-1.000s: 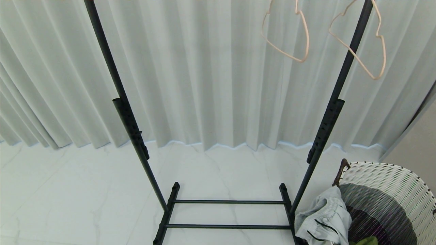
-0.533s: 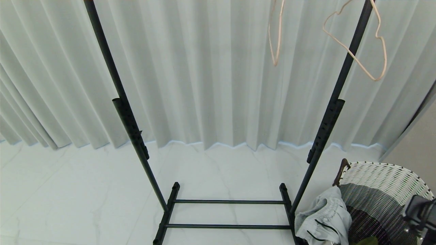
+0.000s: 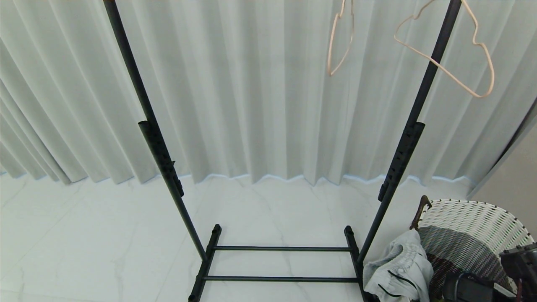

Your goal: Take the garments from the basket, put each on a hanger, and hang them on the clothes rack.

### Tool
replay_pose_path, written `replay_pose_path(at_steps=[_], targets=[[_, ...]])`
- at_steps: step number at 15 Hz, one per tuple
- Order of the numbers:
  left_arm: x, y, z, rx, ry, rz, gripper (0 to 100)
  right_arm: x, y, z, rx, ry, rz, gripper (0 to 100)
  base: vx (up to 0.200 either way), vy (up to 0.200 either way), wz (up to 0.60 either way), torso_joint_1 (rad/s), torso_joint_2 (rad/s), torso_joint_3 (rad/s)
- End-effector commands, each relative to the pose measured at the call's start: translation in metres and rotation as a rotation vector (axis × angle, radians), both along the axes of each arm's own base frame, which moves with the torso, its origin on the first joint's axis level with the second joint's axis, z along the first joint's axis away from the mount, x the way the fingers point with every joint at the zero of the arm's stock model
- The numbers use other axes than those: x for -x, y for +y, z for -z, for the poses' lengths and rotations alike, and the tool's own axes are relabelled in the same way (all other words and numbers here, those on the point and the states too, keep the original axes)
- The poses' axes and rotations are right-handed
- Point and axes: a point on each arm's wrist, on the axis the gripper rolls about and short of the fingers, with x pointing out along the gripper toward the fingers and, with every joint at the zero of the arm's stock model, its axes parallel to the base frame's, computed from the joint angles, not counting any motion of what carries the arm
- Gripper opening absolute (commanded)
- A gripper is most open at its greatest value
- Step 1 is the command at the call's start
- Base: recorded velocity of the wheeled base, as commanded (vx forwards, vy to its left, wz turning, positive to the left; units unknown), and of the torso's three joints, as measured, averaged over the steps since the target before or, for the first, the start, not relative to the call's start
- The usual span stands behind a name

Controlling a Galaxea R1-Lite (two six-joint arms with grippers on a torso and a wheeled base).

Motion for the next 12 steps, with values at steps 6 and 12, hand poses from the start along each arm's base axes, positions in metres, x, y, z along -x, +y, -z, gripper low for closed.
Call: replay_pose_path(at_steps=[6, 12], targets=[[0.000, 0.000, 0.000, -0.001, 0.002, 0.000, 100, -0.011, 0.002, 0.022, 0.030, 0.023, 0.106, 100, 0.000, 0.000, 0.00, 0.000, 0.00, 0.000], [0.000, 0.000, 0.000, 0.001, 0.002, 0.000, 100, -0.010, 0.000, 0.012, 0.025, -0.069, 0.136, 0, 0.000, 0.000, 0.00, 0.000, 0.00, 0.000]])
